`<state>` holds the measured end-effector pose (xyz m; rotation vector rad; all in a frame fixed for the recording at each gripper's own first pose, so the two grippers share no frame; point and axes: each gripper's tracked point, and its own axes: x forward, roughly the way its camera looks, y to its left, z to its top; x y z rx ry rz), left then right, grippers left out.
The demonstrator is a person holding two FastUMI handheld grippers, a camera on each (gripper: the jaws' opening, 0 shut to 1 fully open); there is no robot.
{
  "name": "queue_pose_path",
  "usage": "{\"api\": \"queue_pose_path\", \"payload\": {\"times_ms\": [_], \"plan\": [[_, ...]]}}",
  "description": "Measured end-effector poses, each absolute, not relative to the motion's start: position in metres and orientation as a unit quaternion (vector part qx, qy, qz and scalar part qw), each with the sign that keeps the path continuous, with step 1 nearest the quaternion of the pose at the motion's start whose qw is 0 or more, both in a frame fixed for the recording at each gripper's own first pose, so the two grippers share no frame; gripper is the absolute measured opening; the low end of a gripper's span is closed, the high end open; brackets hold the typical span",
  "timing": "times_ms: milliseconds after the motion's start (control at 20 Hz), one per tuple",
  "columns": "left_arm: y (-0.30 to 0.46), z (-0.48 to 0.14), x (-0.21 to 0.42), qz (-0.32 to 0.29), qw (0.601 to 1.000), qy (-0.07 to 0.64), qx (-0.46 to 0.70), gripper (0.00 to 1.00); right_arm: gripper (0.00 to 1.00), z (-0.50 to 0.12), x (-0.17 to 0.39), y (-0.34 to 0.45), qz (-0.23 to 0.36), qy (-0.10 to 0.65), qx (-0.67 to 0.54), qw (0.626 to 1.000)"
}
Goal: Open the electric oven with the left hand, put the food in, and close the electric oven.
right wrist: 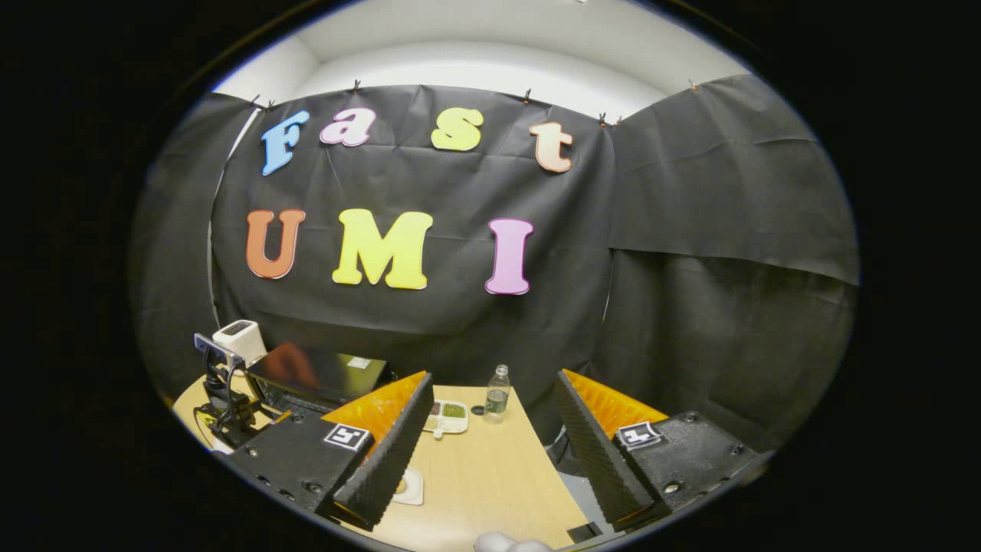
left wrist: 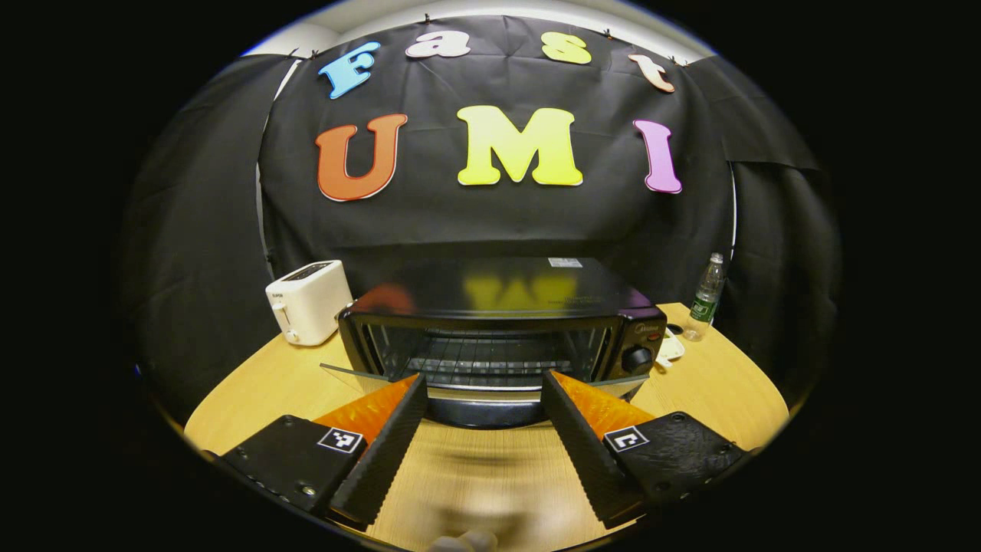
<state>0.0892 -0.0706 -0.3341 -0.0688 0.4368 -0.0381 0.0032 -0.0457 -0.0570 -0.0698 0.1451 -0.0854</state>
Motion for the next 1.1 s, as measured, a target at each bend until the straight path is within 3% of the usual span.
{"api": "queue_pose_path", "payload": {"times_ms": [900, 950, 1000, 1050, 1100], "plan": [[-0.076, -0.407, 0.016, -0.031, 0.943, 0.325, -0.068, 0.99, 1.00, -0.080, -0.004, -0.045, -0.039, 0.083, -0.038, 0.995], [-0.075, -0.415, 0.012, -0.035, 0.938, 0.339, -0.061, 0.98, 1.00, -0.081, -0.005, -0.045, -0.038, 0.085, -0.038, 0.995], [-0.075, -0.424, 0.010, -0.034, 0.934, 0.351, -0.064, 0.88, 1.00, -0.083, -0.005, -0.044, -0.037, 0.087, -0.036, 0.995], [-0.075, -0.434, 0.007, -0.031, 0.927, 0.367, -0.075, 0.97, 1.00, -0.084, -0.005, -0.044, -0.036, 0.088, -0.035, 0.995], [-0.077, -0.443, 0.003, -0.028, 0.919, 0.382, -0.090, 0.96, 1.00, -0.085, -0.004, -0.043, -0.036, 0.089, -0.035, 0.995]]}}
